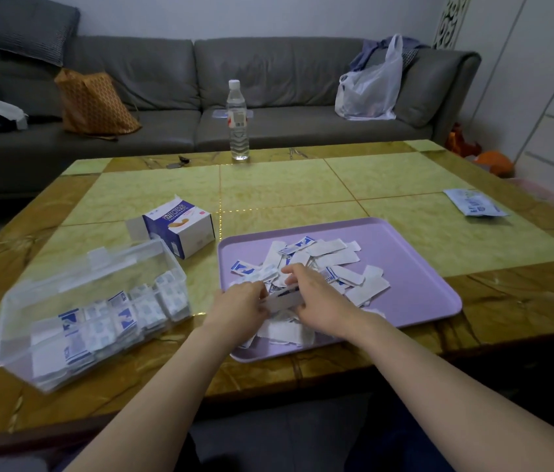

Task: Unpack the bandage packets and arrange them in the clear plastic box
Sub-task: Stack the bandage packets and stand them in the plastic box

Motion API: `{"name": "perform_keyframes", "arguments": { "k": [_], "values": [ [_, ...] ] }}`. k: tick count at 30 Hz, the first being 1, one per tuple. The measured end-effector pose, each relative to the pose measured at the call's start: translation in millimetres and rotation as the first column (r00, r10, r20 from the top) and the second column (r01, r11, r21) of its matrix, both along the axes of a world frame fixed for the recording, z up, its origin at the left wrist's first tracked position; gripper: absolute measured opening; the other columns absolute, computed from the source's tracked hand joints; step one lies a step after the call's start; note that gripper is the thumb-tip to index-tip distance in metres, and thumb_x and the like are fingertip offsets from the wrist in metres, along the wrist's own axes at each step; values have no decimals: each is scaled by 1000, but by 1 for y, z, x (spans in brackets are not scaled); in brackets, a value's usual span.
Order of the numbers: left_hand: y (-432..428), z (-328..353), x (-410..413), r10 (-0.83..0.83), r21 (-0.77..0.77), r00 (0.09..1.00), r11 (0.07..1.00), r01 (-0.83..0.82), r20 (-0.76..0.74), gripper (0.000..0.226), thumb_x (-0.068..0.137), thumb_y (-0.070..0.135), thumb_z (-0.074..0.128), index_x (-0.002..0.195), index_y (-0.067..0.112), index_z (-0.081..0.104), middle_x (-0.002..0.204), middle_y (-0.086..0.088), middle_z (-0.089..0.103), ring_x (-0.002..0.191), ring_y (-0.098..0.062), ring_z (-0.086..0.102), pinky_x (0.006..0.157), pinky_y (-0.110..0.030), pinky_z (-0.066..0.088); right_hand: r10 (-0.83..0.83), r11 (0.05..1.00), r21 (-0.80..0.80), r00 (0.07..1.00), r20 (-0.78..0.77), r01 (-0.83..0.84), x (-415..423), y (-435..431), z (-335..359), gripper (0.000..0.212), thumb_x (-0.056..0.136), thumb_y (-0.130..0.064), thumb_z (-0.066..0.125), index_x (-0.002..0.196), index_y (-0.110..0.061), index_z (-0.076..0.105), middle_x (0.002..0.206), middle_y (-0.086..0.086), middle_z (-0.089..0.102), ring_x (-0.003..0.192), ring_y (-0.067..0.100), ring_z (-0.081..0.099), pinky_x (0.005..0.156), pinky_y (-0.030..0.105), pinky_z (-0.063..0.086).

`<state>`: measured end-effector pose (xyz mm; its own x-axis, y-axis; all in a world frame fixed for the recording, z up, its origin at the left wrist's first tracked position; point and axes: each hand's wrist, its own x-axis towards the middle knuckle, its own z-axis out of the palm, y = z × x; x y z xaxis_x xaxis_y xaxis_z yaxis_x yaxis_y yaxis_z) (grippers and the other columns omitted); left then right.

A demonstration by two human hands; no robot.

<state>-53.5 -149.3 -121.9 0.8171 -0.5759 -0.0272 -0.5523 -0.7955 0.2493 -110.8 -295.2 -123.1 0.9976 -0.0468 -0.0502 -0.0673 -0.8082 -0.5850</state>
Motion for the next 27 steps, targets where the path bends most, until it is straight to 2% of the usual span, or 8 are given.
{"name": "perform_keyframes", "arguments": {
  "k": [4,9,12,14,17,19,22,27],
  "values": [
    [-3,2,3,2,-112,999,994,-6,-36,8,88,18,53,96,18,56,103,-5,62,98,-27,56,78,-36,43,-7,996,88,996,89,-1,1,14,4,62,92,-4,50,145,-9,17,137,11,37,128,19,37,97,16,26],
    [-7,12,16,-6,-393,997,919,-26,-80,6,85,10,60,89,14,59,95,-7,62,86,-23,57,66,-31,41,-141,986,-36,940,311,160,11,13,7,28,91,-12,56,118,-18,55,104,7,63,101,23,52,84,34,44],
    [-3,11,20,-51,-342,992,940,10,-112,17,87,8,59,103,12,60,104,-7,60,94,-23,56,74,-29,43,-136,969,-151,936,324,194,12,8,6,21,89,-9,56,105,-20,64,98,3,66,98,23,51,81,35,43],
    [1,8,22,-46,-199,993,980,23,-112,23,89,11,58,111,17,61,109,-5,59,95,-21,57,77,-28,45,-129,972,-162,963,239,170,13,4,1,31,88,-2,53,115,-17,58,109,6,61,107,24,46,89,36,41],
    [6,5,26,-10,-99,994,995,-1,-110,24,89,13,58,111,20,63,112,-5,59,98,-19,55,74,-23,39,-159,986,-24,982,103,163,13,4,-4,58,83,13,46,135,-10,34,132,13,39,127,25,32,105,35,33],
    [6,2,27,16,-129,990,991,-34,-138,25,87,9,60,109,18,63,112,-6,57,93,-18,52,72,-21,36,-156,987,59,985,76,152,13,6,-6,62,82,16,44,138,-7,28,135,14,35,129,25,33,105,30,33],
    [1,-1,26,6,-192,985,981,-40,-173,25,84,6,63,107,13,60,110,-9,57,83,-15,47,66,-18,34,-131,984,129,988,80,120,15,10,-6,58,84,14,43,136,-8,30,125,12,47,118,23,47,89,21,37],
    [-3,0,25,-52,-325,979,946,-14,-196,31,76,8,66,105,11,55,100,-6,57,80,-16,52,54,-14,37,-130,985,134,979,155,110,17,11,-8,40,89,5,44,126,-11,45,110,9,60,98,19,55,83,24,43]
  ]
}}
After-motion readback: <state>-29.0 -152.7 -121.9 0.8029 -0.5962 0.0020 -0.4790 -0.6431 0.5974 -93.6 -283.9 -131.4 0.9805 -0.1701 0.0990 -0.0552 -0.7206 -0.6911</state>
